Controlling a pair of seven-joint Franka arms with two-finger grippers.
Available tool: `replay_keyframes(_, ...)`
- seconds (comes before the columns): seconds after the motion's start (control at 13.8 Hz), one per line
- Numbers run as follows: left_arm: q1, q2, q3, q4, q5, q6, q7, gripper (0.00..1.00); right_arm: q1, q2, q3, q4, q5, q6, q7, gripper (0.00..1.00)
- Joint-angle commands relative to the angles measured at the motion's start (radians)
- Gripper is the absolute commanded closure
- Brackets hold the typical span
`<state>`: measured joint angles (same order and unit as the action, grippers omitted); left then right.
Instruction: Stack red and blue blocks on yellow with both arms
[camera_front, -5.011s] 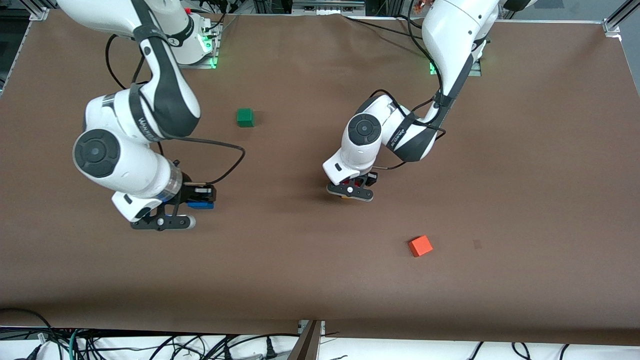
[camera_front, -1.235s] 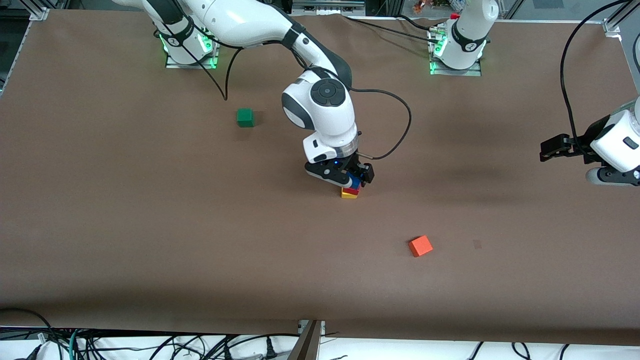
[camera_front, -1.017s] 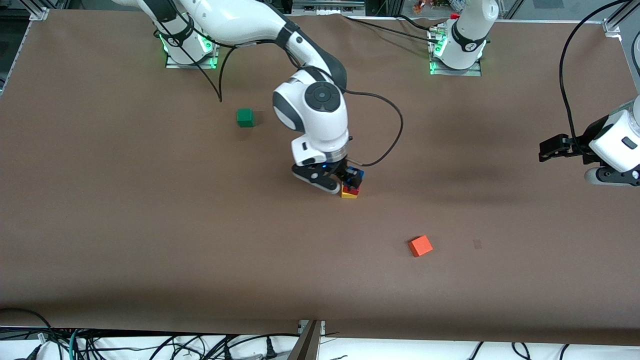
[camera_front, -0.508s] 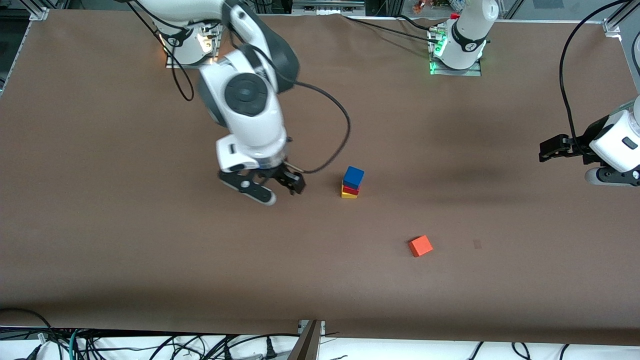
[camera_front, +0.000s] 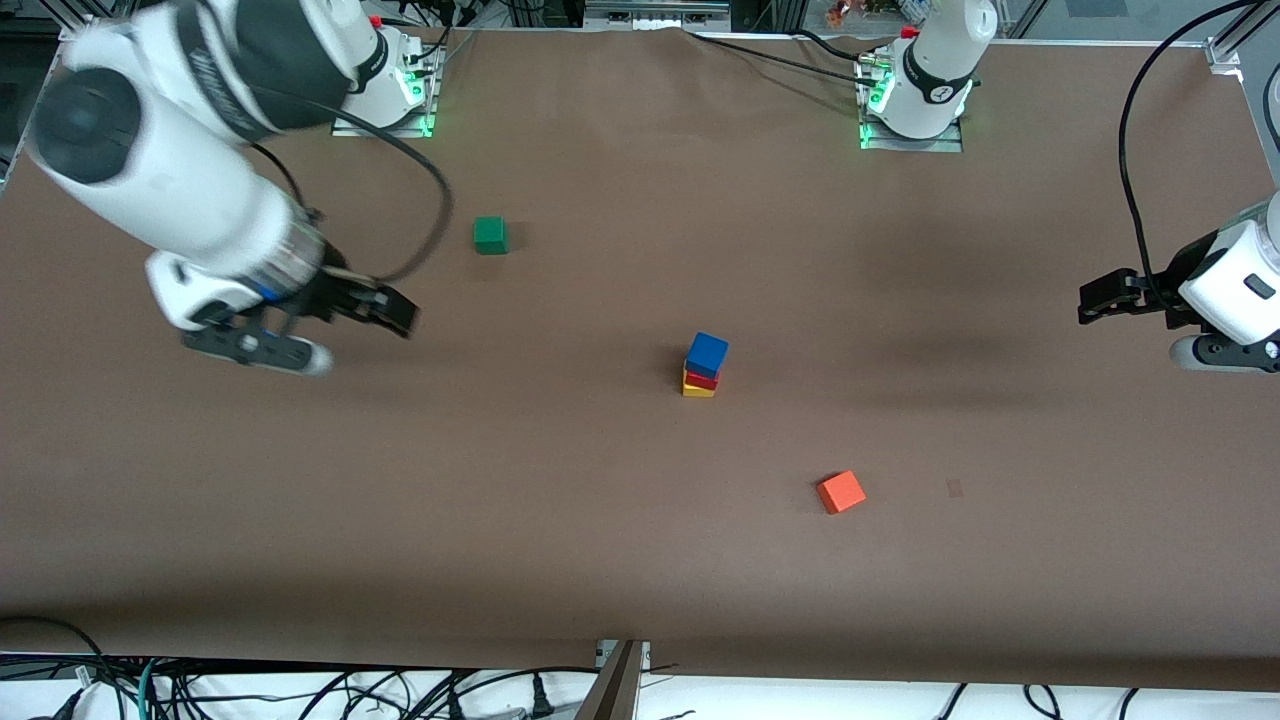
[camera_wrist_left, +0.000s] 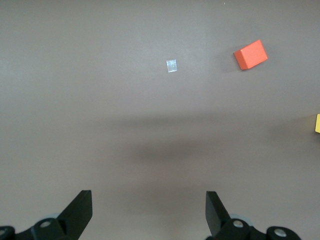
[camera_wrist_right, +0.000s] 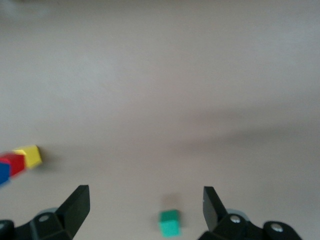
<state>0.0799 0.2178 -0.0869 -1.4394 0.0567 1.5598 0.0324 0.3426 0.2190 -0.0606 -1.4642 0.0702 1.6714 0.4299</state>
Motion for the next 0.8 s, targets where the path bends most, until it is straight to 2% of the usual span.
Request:
replay_keyframes(0.0, 0.008, -0.018, -0.002, -0.018, -0.021, 0.011, 0.003, 0.00, -0.075, -0.234, 0.004, -0.295, 0.014, 0.073, -0.175, 0.00)
replay_keyframes(0.15, 0.008, -0.018, -0.002, -0.018, -0.021, 0.011, 0.004, 0.00, -0.137, -0.285, 0.007, -0.344, 0.007, 0.071, -0.278, 0.00)
replay_keyframes(0.29, 0.008, -0.018, -0.002, -0.018, -0.021, 0.011, 0.004, 0.00, -0.181, -0.296, 0.008, -0.357, 0.002, 0.073, -0.370, 0.00)
replay_keyframes(0.73, 0.008, -0.018, -0.002, -0.018, -0.021, 0.011, 0.004, 0.00, -0.182, -0.245, 0.005, -0.274, -0.016, 0.060, -0.393, 0.00)
